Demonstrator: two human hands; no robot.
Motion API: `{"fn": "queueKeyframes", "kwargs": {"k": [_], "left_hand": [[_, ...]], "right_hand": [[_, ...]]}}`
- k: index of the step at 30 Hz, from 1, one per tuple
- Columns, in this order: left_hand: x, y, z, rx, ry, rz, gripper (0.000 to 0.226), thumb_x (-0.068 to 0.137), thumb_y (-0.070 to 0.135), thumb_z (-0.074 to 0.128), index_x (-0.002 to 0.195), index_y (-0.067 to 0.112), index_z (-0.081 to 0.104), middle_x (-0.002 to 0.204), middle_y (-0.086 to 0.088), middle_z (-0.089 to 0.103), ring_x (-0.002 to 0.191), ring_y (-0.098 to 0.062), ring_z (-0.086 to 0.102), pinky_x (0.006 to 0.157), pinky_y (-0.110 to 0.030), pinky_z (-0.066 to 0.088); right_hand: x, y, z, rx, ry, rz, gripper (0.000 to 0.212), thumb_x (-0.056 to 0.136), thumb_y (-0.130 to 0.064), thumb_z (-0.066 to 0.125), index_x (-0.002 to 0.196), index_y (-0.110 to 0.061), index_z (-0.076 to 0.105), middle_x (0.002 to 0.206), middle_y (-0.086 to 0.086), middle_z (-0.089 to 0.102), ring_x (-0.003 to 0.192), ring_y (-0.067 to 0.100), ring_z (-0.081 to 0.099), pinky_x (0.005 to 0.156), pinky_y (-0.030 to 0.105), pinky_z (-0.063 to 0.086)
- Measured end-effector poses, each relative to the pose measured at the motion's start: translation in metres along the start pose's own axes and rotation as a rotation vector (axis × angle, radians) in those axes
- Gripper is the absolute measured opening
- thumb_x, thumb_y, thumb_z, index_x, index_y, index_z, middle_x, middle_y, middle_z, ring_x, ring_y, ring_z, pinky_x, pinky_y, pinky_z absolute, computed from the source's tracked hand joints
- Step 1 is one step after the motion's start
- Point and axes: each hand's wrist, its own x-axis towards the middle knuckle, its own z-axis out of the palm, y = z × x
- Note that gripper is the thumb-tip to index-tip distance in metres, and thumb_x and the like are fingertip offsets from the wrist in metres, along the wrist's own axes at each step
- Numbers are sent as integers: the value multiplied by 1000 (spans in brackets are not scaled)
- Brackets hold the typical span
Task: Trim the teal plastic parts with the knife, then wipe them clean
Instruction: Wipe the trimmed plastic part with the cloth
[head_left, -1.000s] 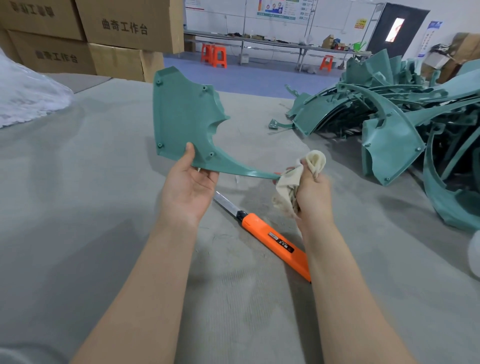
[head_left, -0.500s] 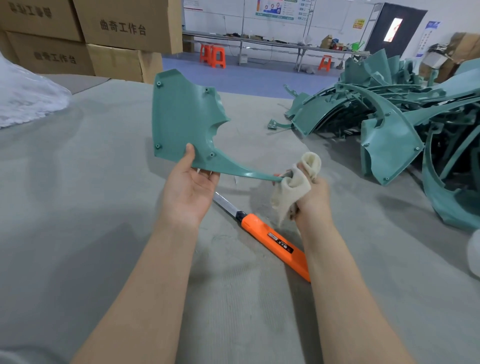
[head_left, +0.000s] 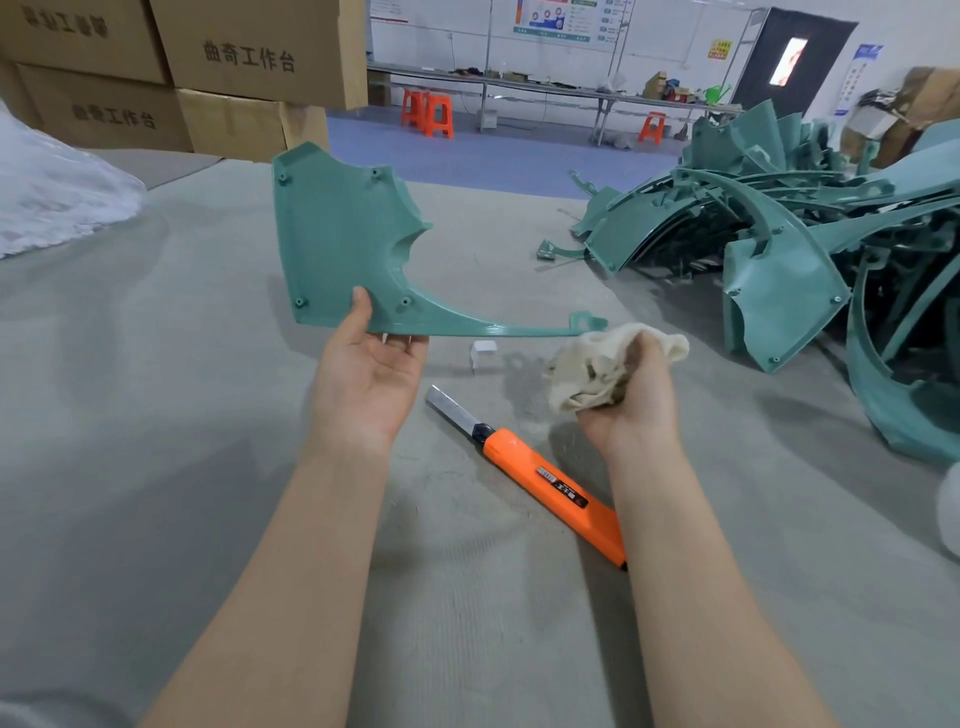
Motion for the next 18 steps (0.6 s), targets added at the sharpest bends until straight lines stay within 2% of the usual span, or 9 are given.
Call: {"fn": "queueKeyframes", "kwargs": {"k": [3, 6, 7, 9, 10, 12, 14, 15, 18], "left_hand": [[0, -2, 1, 58, -10, -7, 14, 99, 15, 50, 101, 11, 63, 89, -2, 74, 85, -15, 70, 83, -32, 57], [0, -3, 0, 96, -16, -22, 14, 99, 16, 49, 100, 12, 63, 88, -1, 74, 82, -14, 71, 76, -29, 59], [0, -4, 0, 104, -12, -29, 14, 99, 16, 50, 99, 12, 64, 88, -1, 74, 81, -14, 71, 74, -28, 58], [0, -5, 0, 116, -3, -43, 14, 99, 16, 51, 98, 12, 64, 87, -1, 74, 81, -14, 71, 74, -28, 58], [-1, -5, 1, 123, -4, -49, 14, 98, 16, 51, 98, 12, 64, 87, -1, 74, 82, -14, 71, 74, -28, 58], [-2, -5, 2, 130, -19, -60, 12, 97, 15, 53, 97, 12, 65, 88, -2, 74, 83, -15, 72, 77, -29, 59], [-3, -5, 2, 132, -32, -67, 10, 94, 13, 56, 98, 12, 66, 92, -4, 75, 86, -18, 72, 78, -31, 59], [-4, -3, 3, 125, -32, -67, 11, 93, 14, 58, 97, 12, 67, 95, -5, 74, 88, -19, 72, 78, -32, 59], [-3, 6, 1, 78, -20, -22, 21, 93, 21, 58, 84, 12, 74, 92, -5, 74, 87, -20, 72, 77, -32, 59]], "right_hand": [[-6, 8, 7, -226, -123, -11, 17, 98, -19, 54, 99, -7, 65, 86, 6, 72, 73, 15, 71, 72, 32, 57], [-5, 9, 5, -418, -90, -121, 16, 99, -15, 53, 102, -4, 64, 93, 11, 72, 76, 17, 70, 77, 32, 57], [-5, 7, 4, -472, -65, -155, 19, 100, -19, 52, 98, -5, 65, 91, 10, 73, 73, 15, 69, 70, 29, 57], [-4, 4, 1, -582, -3, -194, 27, 100, -27, 50, 87, -10, 67, 70, 0, 73, 56, 7, 66, 50, 19, 48], [-4, 4, -1, -608, 21, -203, 30, 100, -30, 50, 81, -13, 66, 61, -5, 70, 52, 5, 63, 47, 17, 45], [-2, 4, -3, -590, 62, -208, 27, 99, -32, 53, 85, -12, 64, 66, -4, 68, 60, 9, 65, 55, 21, 49], [0, 1, -4, -504, 109, -190, 21, 98, -28, 55, 103, -9, 64, 74, -1, 69, 70, 13, 66, 63, 26, 50], [0, -1, -5, -445, 125, -186, 20, 98, -25, 55, 106, -9, 62, 69, -3, 70, 67, 12, 66, 62, 26, 51], [-1, -11, -11, -279, 198, -204, 12, 97, -16, 55, 88, -10, 61, 51, -6, 62, 50, 8, 59, 48, 18, 45]]}}
